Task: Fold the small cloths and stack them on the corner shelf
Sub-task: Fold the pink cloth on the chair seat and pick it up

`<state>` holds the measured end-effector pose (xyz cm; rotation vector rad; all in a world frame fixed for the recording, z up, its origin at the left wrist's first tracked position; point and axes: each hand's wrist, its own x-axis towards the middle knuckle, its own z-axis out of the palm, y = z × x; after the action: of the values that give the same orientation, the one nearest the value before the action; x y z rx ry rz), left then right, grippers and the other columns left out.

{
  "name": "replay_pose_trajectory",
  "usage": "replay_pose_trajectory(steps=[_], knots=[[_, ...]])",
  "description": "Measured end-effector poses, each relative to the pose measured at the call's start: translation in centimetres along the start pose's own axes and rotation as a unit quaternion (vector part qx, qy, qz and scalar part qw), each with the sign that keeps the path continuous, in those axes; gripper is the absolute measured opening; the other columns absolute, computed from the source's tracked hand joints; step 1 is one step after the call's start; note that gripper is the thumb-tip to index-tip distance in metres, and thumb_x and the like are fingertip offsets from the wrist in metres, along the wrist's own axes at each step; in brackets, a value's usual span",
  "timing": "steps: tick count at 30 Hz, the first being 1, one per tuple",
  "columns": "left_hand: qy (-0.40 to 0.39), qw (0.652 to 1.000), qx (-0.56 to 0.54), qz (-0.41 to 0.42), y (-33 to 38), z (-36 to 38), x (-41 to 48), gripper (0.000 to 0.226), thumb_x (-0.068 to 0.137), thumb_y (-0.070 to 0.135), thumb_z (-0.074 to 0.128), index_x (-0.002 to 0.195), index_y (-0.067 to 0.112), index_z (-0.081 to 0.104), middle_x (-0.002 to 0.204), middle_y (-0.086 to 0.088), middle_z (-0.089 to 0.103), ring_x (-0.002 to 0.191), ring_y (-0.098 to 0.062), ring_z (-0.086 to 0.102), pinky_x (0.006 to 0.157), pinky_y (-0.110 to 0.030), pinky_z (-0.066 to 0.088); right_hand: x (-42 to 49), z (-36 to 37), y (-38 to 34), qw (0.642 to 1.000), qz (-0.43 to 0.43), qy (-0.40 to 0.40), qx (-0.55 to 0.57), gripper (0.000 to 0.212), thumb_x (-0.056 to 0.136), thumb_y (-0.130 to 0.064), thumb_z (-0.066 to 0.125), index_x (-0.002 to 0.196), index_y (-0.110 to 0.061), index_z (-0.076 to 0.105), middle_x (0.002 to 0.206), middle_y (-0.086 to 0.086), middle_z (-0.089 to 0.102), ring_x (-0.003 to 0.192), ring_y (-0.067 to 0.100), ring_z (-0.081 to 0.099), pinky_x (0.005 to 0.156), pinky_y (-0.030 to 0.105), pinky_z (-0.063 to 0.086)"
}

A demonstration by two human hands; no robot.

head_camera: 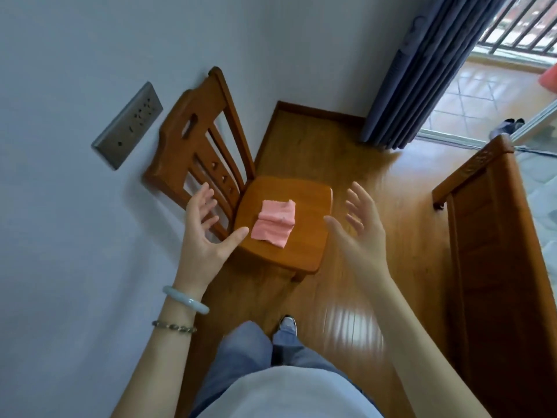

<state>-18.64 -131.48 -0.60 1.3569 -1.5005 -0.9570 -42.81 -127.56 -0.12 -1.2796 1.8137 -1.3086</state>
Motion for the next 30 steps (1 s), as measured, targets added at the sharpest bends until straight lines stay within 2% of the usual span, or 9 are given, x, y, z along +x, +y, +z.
replay_pose_trajectory(steps=[3,6,11,14,20,23,27,30], knots=[[-0.007,1.000,-0.001,-0.002,-0.3,0.8,3.2,0.087,0.068,0.033,0.076,0.140,0.033,0.028,0.144,0.006,0.039,0.129,-0.006,0.041,0.104,-0.028,0.041,3.3,0.6,0.4,1.000,0.004,-0.004,0.002,0.071,0.084,-0.019,0.073,0.144,-0.025,0.036,0.136,-0.015,0.044,0.127,0.008,0.046,0.100,0.016,0.041],[-0.017,1.000,-0.006,-0.017,-0.6,1.6,6.7,0.088,0.068,0.034,0.075,0.141,0.032,0.027,0.144,0.007,0.039,0.129,-0.004,0.040,0.103,-0.024,0.039,6.0,1.5,1.0,1.000,0.026,-0.008,0.001,0.071,0.083,-0.020,0.073,0.144,-0.025,0.036,0.137,-0.014,0.044,0.127,0.009,0.047,0.099,0.016,0.040],[-0.059,0.998,-0.012,-0.007,-1.7,2.7,13.5,0.087,0.070,0.034,0.076,0.141,0.034,0.027,0.145,0.009,0.038,0.130,-0.002,0.039,0.103,-0.024,0.039,10.5,3.5,1.4,0.998,0.052,0.031,0.000,0.071,0.083,-0.021,0.073,0.143,-0.027,0.037,0.142,-0.006,0.048,0.128,0.010,0.047,0.104,0.028,0.044],[-0.077,0.997,-0.013,-0.006,-2.2,2.8,17.3,0.089,0.069,0.035,0.075,0.143,0.030,0.026,0.145,0.007,0.037,0.130,-0.003,0.039,0.103,-0.025,0.039,13.3,5.2,1.0,0.997,0.059,0.048,-0.005,0.071,0.083,-0.022,0.073,0.144,-0.027,0.037,0.142,-0.005,0.047,0.127,0.011,0.047,0.104,0.028,0.044],[-0.126,0.992,-0.003,-0.007,-3.2,3.3,23.3,0.087,0.071,0.034,0.077,0.141,0.036,0.025,0.147,0.008,0.034,0.133,-0.006,0.036,0.106,-0.028,0.037,17.4,8.2,0.9,0.996,0.071,0.054,-0.002,0.070,0.083,-0.020,0.072,0.144,-0.025,0.037,0.143,-0.003,0.047,0.128,0.010,0.047,0.105,0.032,0.044],[-0.155,0.988,0.009,-0.018,-3.9,4.2,25.1,0.089,0.069,0.036,0.074,0.142,0.034,0.024,0.147,0.012,0.033,0.132,-0.001,0.035,0.104,-0.021,0.037,18.7,9.1,1.6,0.994,0.097,0.046,0.003,0.071,0.083,-0.020,0.073,0.143,-0.027,0.035,0.144,-0.004,0.046,0.128,0.010,0.047,0.106,0.032,0.044],[-0.168,0.984,0.016,-0.060,-5.7,6.1,26.2,0.088,0.070,0.038,0.077,0.140,0.039,0.024,0.143,0.017,0.033,0.130,0.001,0.036,0.101,-0.016,0.036,19.7,9.9,4.1,0.991,0.130,0.013,0.021,0.071,0.083,-0.028,0.071,0.143,-0.029,0.035,0.144,-0.005,0.046,0.129,0.009,0.046,0.104,0.026,0.044],[-0.171,0.980,0.008,-0.099,-6.9,7.6,26.1,0.087,0.071,0.034,0.076,0.141,0.035,0.024,0.141,0.019,0.034,0.127,0.005,0.037,0.099,-0.013,0.036,19.9,10.0,5.7,0.987,0.159,-0.001,0.022,0.070,0.083,-0.034,0.070,0.143,-0.031,0.035,0.144,-0.008,0.045,0.128,0.007,0.046,0.104,0.029,0.044]])
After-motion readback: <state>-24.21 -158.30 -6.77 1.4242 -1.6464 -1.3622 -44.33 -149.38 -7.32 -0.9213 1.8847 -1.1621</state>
